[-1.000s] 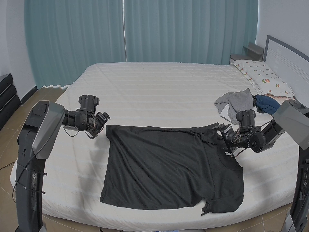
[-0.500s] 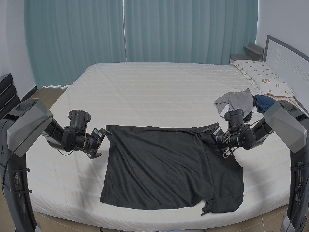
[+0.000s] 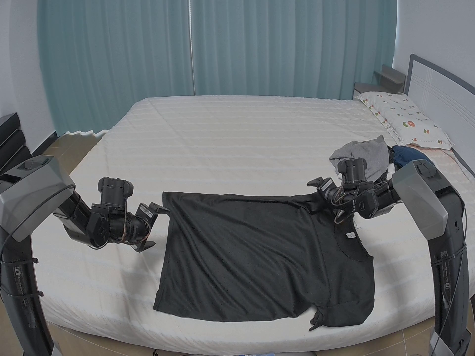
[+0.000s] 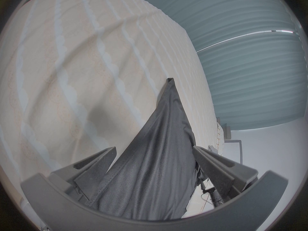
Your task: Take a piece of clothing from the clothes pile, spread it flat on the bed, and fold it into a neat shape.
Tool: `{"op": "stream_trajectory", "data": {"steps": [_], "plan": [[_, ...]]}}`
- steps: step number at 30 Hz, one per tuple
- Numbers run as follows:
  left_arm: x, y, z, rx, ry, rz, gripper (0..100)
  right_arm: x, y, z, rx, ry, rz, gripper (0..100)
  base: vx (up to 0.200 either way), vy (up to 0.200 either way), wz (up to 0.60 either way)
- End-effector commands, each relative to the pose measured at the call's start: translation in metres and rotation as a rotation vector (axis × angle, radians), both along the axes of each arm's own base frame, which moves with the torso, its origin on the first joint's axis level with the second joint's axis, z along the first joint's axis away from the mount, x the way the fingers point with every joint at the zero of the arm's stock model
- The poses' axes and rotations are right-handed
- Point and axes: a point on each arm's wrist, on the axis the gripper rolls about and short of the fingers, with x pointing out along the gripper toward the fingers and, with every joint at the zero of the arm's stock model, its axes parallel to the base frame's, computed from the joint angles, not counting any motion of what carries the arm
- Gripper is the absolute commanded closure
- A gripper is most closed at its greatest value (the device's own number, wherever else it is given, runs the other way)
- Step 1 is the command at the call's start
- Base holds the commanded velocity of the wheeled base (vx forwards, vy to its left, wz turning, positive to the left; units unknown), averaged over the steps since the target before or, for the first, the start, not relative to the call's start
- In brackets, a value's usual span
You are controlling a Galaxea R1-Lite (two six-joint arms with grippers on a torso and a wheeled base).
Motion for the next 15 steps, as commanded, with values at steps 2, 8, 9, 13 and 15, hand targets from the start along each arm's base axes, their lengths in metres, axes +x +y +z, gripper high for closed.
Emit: {"op": "stream_trajectory", "data": {"steps": [2,8,9,13,15], "plan": [[0.0,0.0,0.001,-0.002,-0.004,-0.001,0,0.034,-0.004,0.02,-0.048,-0.296,-0.09,0,0.0,0.0,0.0],[0.0,0.0,0.0,0.0,-0.003,-0.001,0,0.049,-0.011,0.006,-0.101,-0.331,-0.093,0,0.0,0.0,0.0],[0.0,-0.001,0.0,0.0,-0.003,-0.003,0,0.05,-0.013,-0.004,-0.125,-0.303,-0.089,0,0.0,0.0,0.0],[0.0,-0.001,0.0,0.001,-0.003,-0.004,0,0.051,-0.026,-0.025,-0.163,-0.249,-0.109,0,0.0,0.0,0.0],[0.0,-0.001,0.0,0.0,-0.003,-0.003,0,0.051,-0.031,-0.025,-0.163,-0.242,-0.118,0,0.0,0.0,0.0]]}}
